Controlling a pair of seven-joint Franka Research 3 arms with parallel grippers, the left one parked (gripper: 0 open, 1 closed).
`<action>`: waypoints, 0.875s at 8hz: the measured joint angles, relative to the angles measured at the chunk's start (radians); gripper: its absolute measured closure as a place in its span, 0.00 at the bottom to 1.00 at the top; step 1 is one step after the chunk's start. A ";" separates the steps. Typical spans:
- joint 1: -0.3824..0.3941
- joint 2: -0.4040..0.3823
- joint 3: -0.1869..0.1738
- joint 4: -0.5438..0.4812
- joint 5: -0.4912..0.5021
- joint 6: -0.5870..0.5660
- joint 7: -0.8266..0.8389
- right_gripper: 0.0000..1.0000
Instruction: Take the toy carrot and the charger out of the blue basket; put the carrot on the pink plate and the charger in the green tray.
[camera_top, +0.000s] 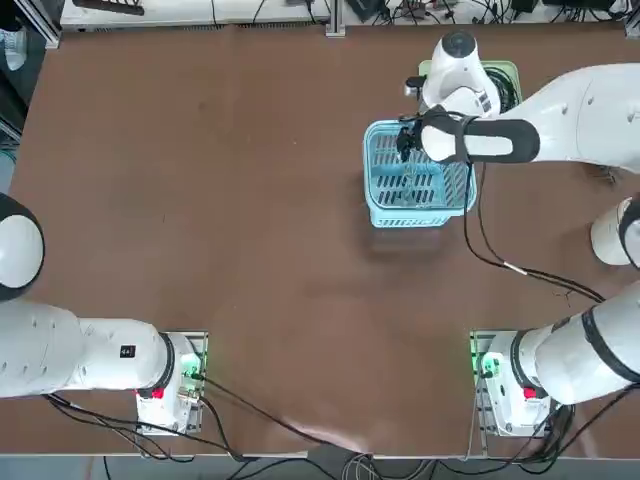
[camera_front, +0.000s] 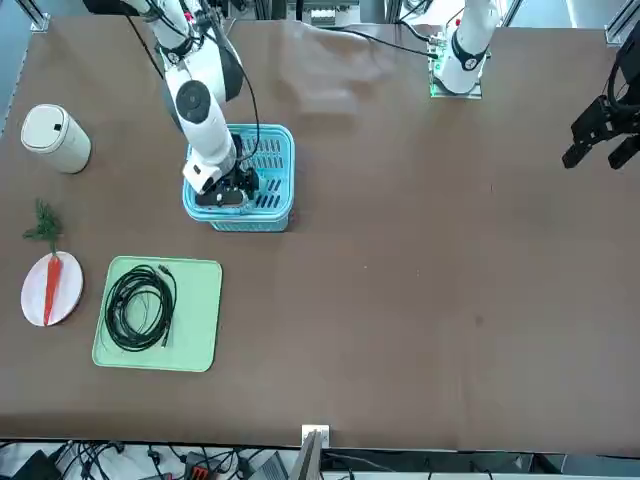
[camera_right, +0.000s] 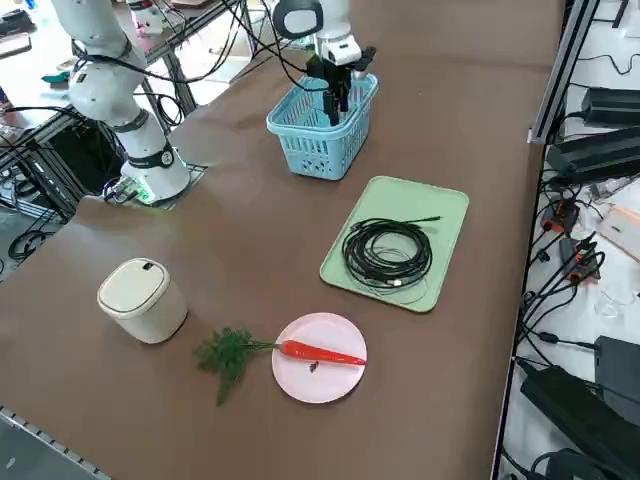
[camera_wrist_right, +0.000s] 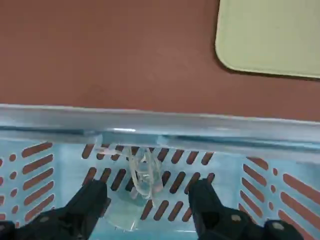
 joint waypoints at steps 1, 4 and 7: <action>0.000 0.025 -0.001 0.025 -0.005 0.000 0.000 0.00; 0.000 0.086 -0.004 0.064 -0.036 0.000 0.000 0.01; 0.000 0.115 -0.005 0.093 -0.038 0.000 0.000 0.17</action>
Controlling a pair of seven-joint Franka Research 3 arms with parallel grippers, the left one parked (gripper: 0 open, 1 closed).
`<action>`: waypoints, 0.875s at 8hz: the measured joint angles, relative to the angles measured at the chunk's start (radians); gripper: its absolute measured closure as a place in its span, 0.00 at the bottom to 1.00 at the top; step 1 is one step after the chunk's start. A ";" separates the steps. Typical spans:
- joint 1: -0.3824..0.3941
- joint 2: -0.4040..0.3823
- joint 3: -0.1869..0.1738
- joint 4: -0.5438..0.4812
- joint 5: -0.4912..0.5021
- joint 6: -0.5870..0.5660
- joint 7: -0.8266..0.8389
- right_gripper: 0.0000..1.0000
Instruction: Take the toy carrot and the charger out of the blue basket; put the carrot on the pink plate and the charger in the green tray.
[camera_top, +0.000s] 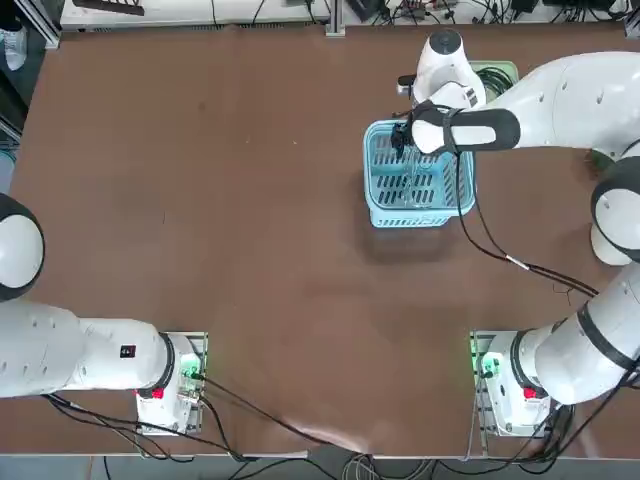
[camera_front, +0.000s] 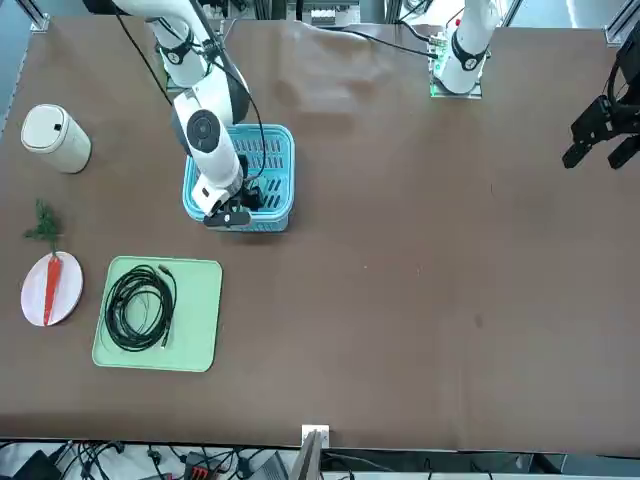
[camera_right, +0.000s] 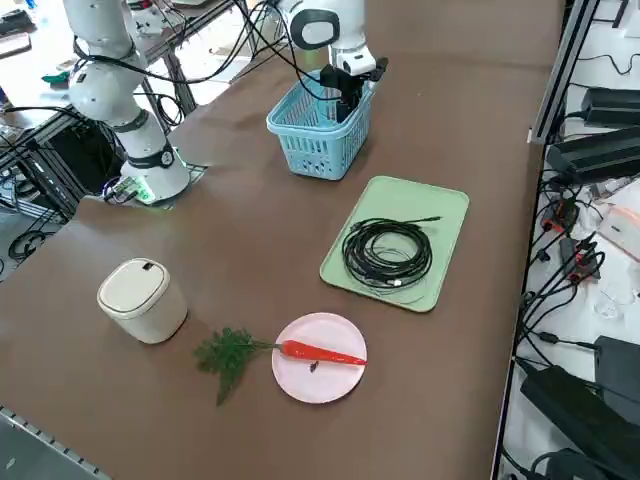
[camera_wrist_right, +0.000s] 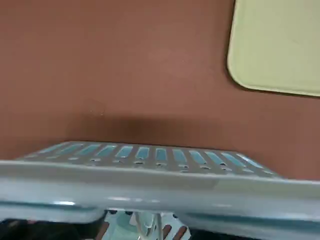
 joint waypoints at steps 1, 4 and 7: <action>0.000 0.000 -0.001 0.001 0.000 0.000 0.000 0.38; 0.000 0.000 -0.001 0.002 -0.001 0.000 -0.001 0.87; -0.001 -0.003 -0.004 0.005 -0.002 -0.002 -0.015 0.98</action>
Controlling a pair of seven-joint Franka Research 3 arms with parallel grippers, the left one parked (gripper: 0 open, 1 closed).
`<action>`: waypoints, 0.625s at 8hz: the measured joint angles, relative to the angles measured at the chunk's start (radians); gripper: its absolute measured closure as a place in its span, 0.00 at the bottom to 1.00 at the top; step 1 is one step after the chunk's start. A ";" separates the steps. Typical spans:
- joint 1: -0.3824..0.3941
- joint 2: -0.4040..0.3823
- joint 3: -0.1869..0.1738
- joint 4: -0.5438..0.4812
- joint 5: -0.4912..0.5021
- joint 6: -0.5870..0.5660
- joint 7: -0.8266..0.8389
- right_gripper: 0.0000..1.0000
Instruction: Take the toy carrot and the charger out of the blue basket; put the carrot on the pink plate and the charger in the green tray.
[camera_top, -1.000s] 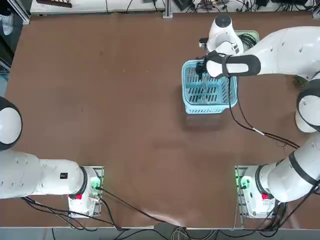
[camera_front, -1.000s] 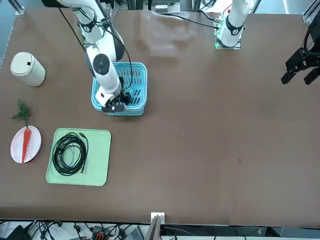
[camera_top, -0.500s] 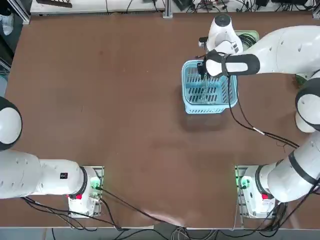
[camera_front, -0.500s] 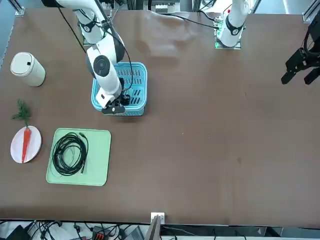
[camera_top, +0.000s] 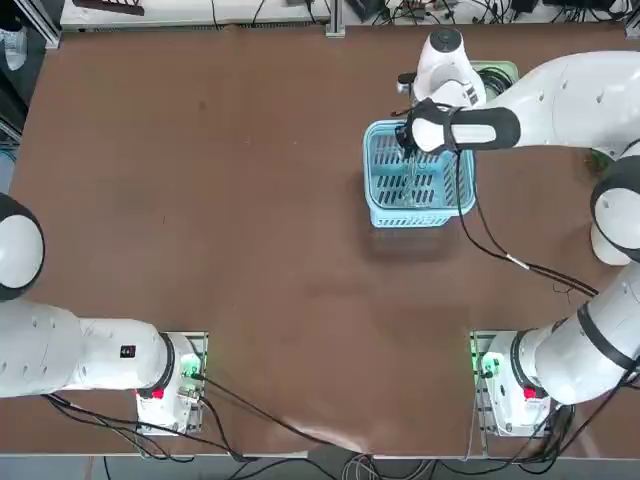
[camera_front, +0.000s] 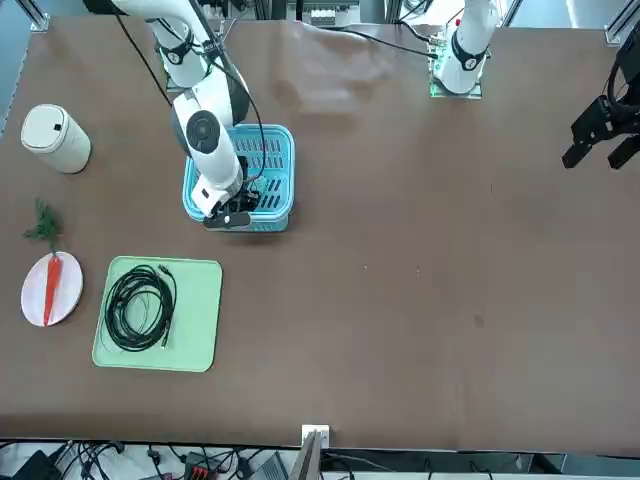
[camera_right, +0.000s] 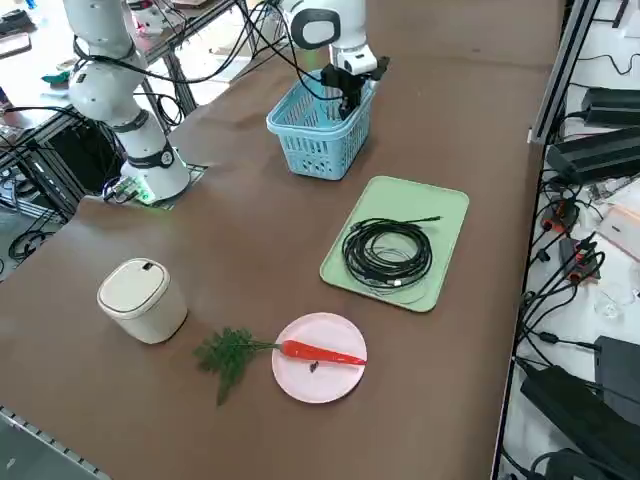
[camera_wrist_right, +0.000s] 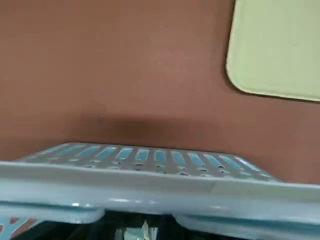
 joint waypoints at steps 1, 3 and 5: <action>0.000 -0.005 -0.001 0.003 0.000 -0.007 -0.001 0.98; 0.001 -0.045 0.000 0.014 0.000 -0.086 -0.001 0.98; 0.020 -0.124 0.003 0.022 0.000 -0.226 0.000 0.98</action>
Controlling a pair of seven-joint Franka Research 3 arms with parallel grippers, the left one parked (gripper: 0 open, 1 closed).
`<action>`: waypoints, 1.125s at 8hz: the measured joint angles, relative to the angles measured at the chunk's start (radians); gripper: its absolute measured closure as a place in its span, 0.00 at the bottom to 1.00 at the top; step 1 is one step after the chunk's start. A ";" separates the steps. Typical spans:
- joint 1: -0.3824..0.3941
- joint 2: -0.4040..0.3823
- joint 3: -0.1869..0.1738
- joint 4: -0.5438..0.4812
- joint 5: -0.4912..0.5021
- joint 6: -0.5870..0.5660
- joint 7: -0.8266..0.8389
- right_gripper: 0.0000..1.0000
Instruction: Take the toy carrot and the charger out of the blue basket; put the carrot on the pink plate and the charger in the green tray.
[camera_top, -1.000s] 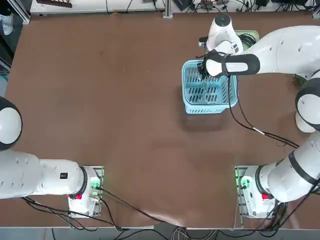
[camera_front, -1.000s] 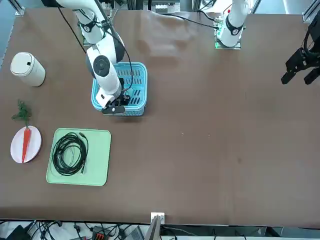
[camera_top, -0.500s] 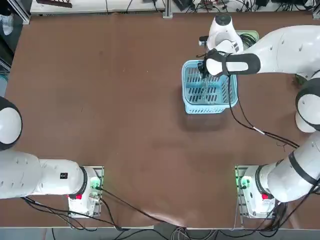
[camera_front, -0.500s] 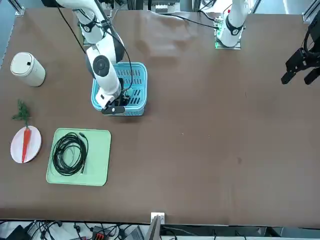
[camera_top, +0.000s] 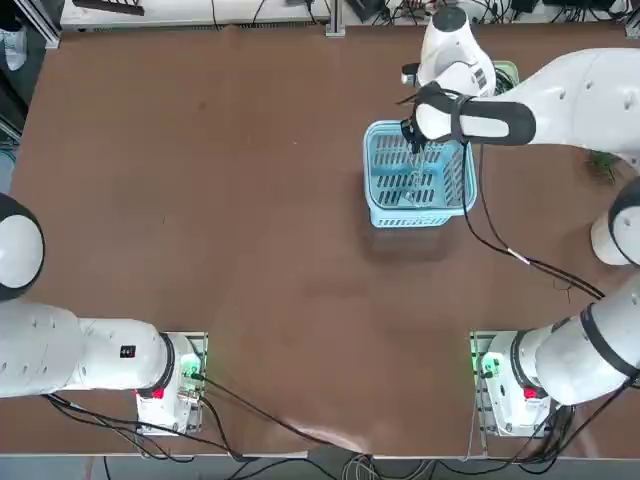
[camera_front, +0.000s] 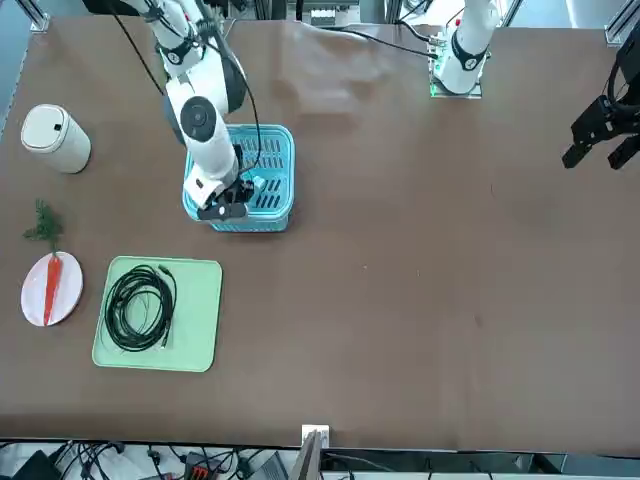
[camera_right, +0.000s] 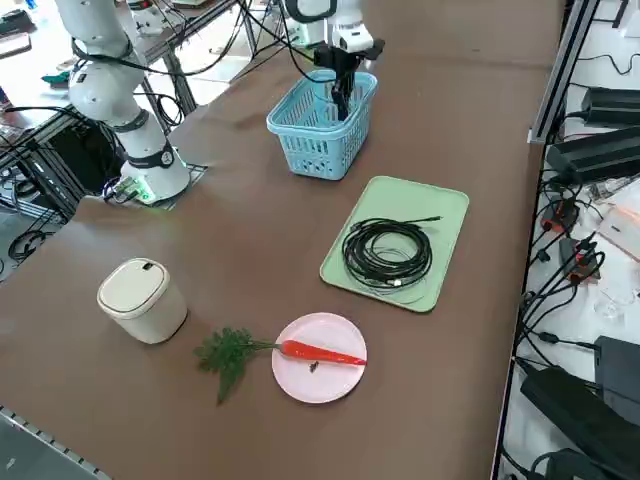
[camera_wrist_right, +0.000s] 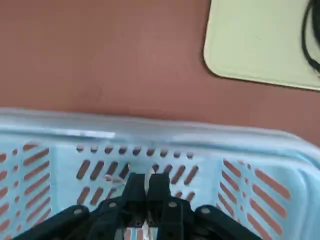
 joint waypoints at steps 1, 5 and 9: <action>0.014 -0.049 0.003 0.001 0.000 -0.066 0.001 0.98; 0.066 -0.230 0.008 0.007 0.026 -0.270 0.007 0.98; 0.047 -0.291 -0.014 0.231 0.032 -0.510 -0.008 0.98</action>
